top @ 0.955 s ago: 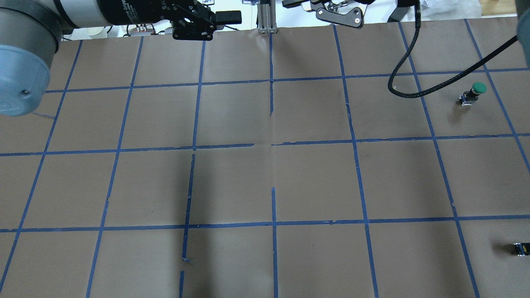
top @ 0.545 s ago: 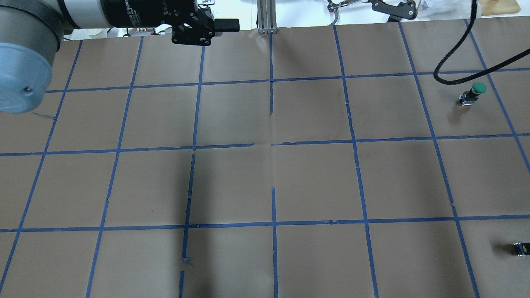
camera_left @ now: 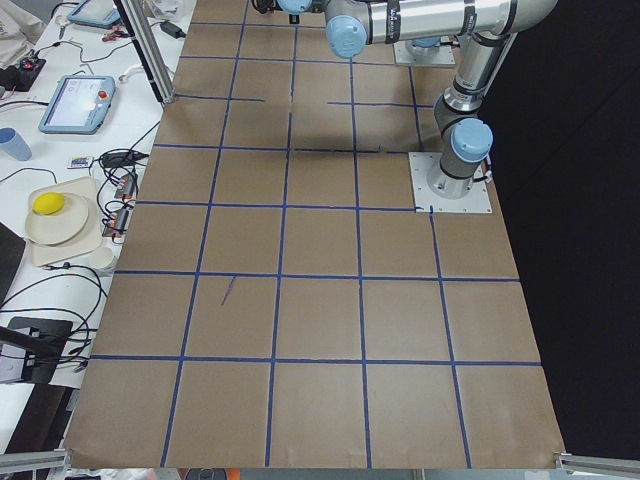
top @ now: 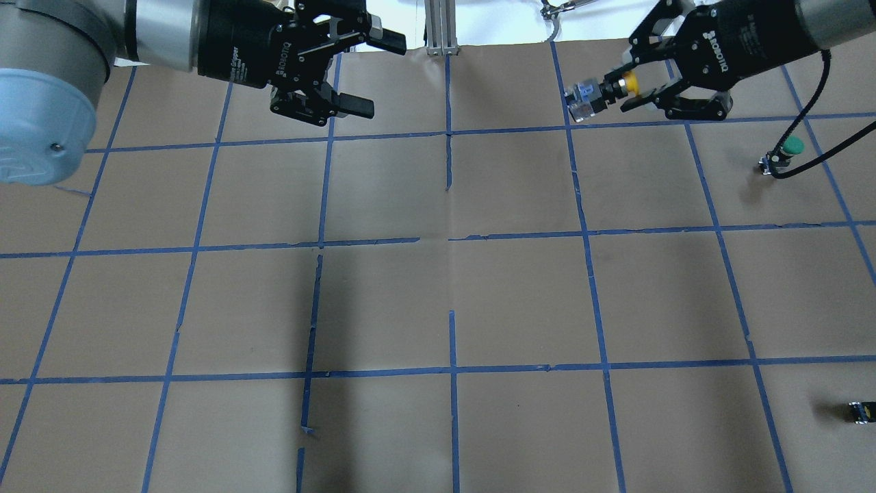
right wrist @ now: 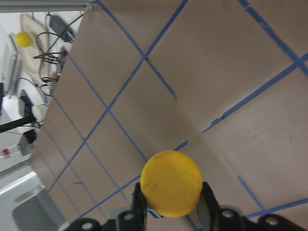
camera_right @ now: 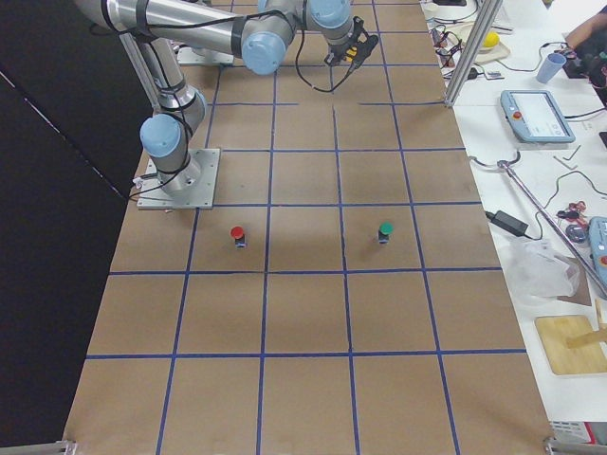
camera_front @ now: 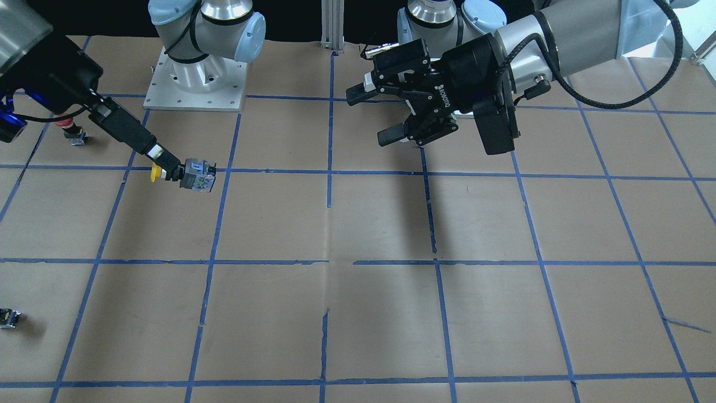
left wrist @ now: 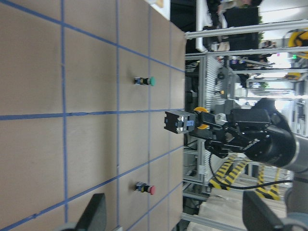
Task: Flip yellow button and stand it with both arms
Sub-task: 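Open and withdraw the left gripper while the right gripper carries the button away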
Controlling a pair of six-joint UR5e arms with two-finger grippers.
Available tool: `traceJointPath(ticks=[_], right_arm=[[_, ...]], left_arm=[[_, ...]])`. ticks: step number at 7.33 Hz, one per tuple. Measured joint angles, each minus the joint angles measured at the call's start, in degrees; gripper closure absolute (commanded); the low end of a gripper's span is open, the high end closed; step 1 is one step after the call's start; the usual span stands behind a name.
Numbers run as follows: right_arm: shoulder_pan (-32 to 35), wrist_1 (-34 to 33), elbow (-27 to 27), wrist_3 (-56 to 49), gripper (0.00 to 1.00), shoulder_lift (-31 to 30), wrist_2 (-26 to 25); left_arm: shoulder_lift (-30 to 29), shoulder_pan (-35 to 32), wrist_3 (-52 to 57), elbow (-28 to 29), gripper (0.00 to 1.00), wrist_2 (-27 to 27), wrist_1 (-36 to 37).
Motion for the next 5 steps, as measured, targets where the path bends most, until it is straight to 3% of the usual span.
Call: traceJointPath(ticks=[1,5], right_arm=[[-0.05,0.01,1.4,-4.76,0.85,-0.01,-6.9],[-0.43,-4.34,6.32,-15.44,0.87,1.19,-26.09]], left_arm=[[-0.19,-0.26,-0.57,0.56,0.0,6.97,0.01],[-1.95,-0.13,-4.42,6.45,0.0,37.6,-0.62]])
